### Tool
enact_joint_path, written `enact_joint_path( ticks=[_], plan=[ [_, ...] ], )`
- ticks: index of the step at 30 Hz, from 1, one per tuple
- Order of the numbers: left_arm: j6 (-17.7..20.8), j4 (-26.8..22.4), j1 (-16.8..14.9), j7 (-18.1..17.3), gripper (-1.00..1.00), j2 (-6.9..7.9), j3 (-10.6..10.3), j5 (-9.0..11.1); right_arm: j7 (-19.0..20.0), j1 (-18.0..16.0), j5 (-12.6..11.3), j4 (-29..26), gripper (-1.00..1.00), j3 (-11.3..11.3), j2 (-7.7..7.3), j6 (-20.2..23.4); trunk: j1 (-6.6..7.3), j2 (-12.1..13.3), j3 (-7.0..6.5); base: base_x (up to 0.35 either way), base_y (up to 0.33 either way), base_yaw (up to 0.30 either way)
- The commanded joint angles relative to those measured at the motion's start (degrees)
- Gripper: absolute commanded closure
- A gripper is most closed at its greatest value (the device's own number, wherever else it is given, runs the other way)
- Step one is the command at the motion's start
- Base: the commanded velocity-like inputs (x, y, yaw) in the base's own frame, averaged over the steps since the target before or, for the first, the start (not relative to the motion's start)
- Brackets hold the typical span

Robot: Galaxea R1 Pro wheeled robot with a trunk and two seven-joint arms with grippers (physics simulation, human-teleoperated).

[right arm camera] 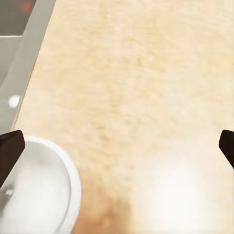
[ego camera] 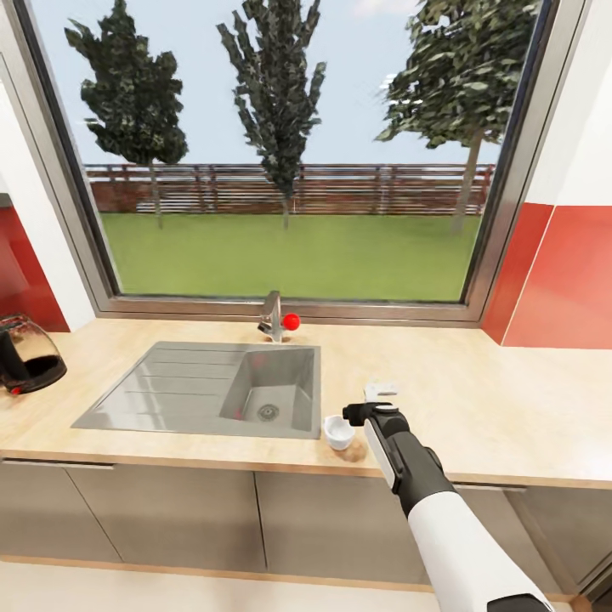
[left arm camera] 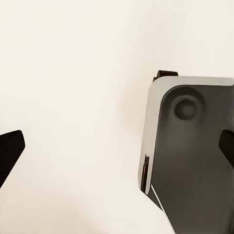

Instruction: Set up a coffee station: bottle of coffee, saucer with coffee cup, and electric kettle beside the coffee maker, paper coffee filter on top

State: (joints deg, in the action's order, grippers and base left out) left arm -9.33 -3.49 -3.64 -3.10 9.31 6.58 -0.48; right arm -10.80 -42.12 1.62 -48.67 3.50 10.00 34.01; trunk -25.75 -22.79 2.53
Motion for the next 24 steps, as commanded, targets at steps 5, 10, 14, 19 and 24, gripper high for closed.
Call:
enact_joint_path(
  ticks=[5,10,14,19,24],
  plan=[
    [-0.1,0.1,-0.1,-0.3,-1.0,0.01,0.4,0.0,-0.2,-0.1,0.1,2.3,-1.0,0.1,0.0,0.4,-0.04,-0.1,0.13,0.0,0.023,0.0],
    [-0.1,0.1,-0.1,-0.3,-1.0,0.02,0.4,0.0,-0.2,-0.1,0.2,3.0,-1.0,0.0,0.0,0.4,-0.04,-0.1,0.13,0.0,0.152,0.0],
    [-0.1,0.1,0.0,-0.3,-1.0,0.01,0.4,0.0,-0.2,-0.1,0.2,3.1,-1.0,0.0,0.0,0.4,-0.04,-0.1,0.13,0.0,0.06,0.0],
    [-0.1,0.1,0.0,-0.3,-1.0,0.01,0.4,0.0,-0.2,0.0,0.2,3.2,-1.0,0.0,0.0,0.4,-0.04,-0.1,0.13,0.0,0.009,0.0],
    [-0.1,0.1,0.0,-0.3,-1.0,0.01,0.4,0.0,-0.2,0.0,0.2,5.0,-1.0,0.0,0.0,0.4,-0.04,-0.1,0.13,0.0,0.001,0.0]
  ],
)
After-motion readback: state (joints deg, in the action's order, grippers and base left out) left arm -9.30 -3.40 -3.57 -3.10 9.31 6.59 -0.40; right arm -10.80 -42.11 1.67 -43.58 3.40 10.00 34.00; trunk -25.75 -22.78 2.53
